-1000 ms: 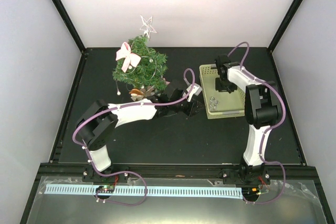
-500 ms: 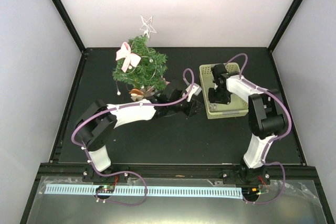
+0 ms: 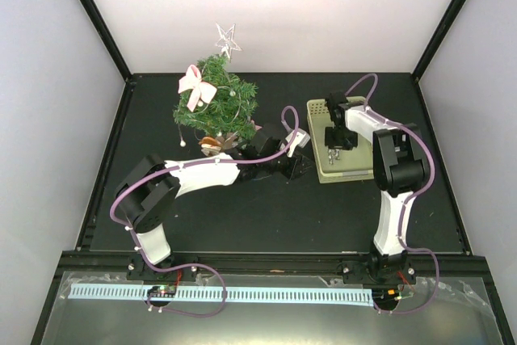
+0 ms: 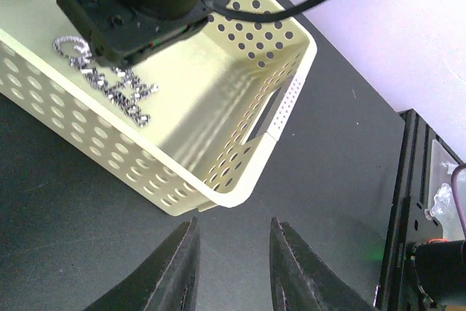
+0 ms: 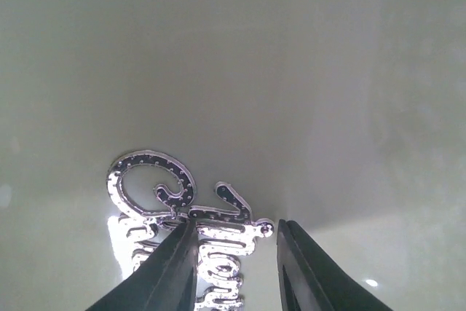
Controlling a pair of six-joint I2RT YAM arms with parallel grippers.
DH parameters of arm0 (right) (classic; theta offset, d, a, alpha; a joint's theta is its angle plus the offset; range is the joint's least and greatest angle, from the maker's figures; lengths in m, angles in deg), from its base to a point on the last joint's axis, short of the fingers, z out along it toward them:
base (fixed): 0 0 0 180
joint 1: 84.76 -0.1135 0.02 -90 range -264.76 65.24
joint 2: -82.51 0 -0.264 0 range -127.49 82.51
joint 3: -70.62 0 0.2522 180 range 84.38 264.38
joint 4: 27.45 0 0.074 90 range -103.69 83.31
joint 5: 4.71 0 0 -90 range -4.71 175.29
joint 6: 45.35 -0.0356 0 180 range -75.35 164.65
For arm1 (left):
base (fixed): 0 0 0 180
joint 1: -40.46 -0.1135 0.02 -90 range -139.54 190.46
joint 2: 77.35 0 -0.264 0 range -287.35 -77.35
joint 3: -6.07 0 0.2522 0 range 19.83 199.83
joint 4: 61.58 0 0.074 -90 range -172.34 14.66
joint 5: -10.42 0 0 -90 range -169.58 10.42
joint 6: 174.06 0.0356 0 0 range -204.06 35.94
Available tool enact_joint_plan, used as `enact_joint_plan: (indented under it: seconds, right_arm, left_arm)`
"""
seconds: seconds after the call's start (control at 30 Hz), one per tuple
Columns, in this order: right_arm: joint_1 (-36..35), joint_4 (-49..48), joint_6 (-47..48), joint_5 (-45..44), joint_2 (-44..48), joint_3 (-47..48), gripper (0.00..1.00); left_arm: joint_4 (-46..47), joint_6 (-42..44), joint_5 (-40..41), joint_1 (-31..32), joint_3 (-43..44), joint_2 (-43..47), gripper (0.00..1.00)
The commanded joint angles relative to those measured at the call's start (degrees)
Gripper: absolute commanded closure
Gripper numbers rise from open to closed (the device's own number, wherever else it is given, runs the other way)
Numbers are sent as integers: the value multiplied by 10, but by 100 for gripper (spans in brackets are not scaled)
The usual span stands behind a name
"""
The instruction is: Decorate the small christmas tree
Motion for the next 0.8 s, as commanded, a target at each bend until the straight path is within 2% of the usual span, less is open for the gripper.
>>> enact_joint_plan:
  seconds: [0.0,0.13,0.27,0.37,0.63,0.77]
  right_arm:
    - [20,5,19,-42,-19,37,68]
    - [26,15,33,0,-8,60,67]
    - [26,-11,35,50,44,19,54]
    - [26,-26,21,74,62,-12,48]
    - [23,-40,-14,62,39,-60,37]
    - [22,-39,-6,66,15,-54,35]
  left_arm:
    - [18,8,4,0,0,17,72]
    - [18,8,2,0,4,15,72]
    - [18,7,3,1,4,18,72]
    - [17,7,3,1,2,21,72]
    - [16,9,3,0,-1,25,72]
    - [18,9,3,1,-2,24,72]
